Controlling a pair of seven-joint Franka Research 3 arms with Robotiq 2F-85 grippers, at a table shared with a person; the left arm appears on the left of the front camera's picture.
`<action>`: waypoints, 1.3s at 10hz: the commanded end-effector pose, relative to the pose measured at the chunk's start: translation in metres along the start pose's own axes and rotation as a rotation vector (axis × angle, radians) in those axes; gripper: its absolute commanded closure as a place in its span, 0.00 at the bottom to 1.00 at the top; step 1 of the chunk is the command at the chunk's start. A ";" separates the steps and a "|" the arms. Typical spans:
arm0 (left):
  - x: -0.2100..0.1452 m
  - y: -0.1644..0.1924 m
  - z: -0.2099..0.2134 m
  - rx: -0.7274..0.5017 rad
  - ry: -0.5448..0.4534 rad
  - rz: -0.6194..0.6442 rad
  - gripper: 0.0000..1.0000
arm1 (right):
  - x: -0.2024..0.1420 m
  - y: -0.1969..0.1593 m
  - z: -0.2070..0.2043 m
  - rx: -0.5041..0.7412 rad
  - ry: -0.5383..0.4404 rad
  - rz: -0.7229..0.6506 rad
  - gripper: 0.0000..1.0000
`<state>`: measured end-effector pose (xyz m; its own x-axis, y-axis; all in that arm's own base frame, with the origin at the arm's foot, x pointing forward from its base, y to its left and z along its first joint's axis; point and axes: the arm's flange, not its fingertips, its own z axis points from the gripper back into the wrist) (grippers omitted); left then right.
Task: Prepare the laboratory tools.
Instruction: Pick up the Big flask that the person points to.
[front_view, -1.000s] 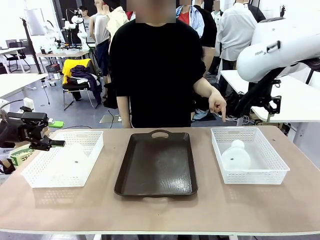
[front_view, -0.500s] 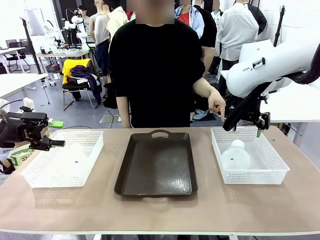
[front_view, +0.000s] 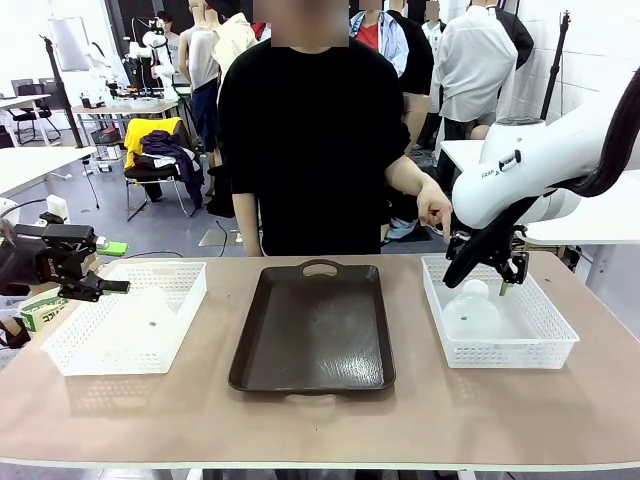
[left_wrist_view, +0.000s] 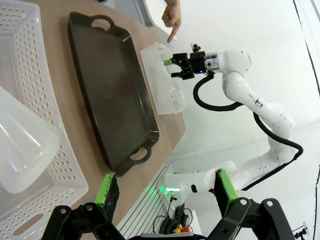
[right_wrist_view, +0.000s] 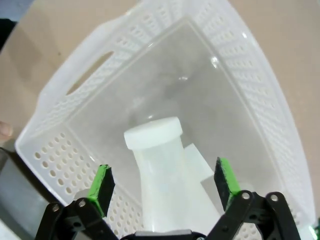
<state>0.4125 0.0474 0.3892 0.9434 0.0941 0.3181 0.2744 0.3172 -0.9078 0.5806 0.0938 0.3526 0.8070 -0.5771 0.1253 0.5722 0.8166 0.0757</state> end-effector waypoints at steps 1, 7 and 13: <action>0.000 -0.001 0.001 -0.013 -0.005 -0.003 0.00 | 0.010 0.014 -0.002 -0.012 -0.028 0.054 0.00; 0.000 -0.001 0.001 -0.013 -0.005 -0.003 0.00 | 0.013 0.020 -0.020 -0.060 -0.036 0.015 0.00; 0.000 -0.001 0.001 -0.013 -0.005 -0.003 0.00 | 0.008 0.022 -0.036 -0.074 -0.013 0.008 0.00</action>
<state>0.4125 0.0474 0.3892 0.9434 0.0943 0.3180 0.2743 0.3173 -0.9078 0.6012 0.1053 0.3204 0.8215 -0.5559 0.1268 0.5581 0.8295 0.0207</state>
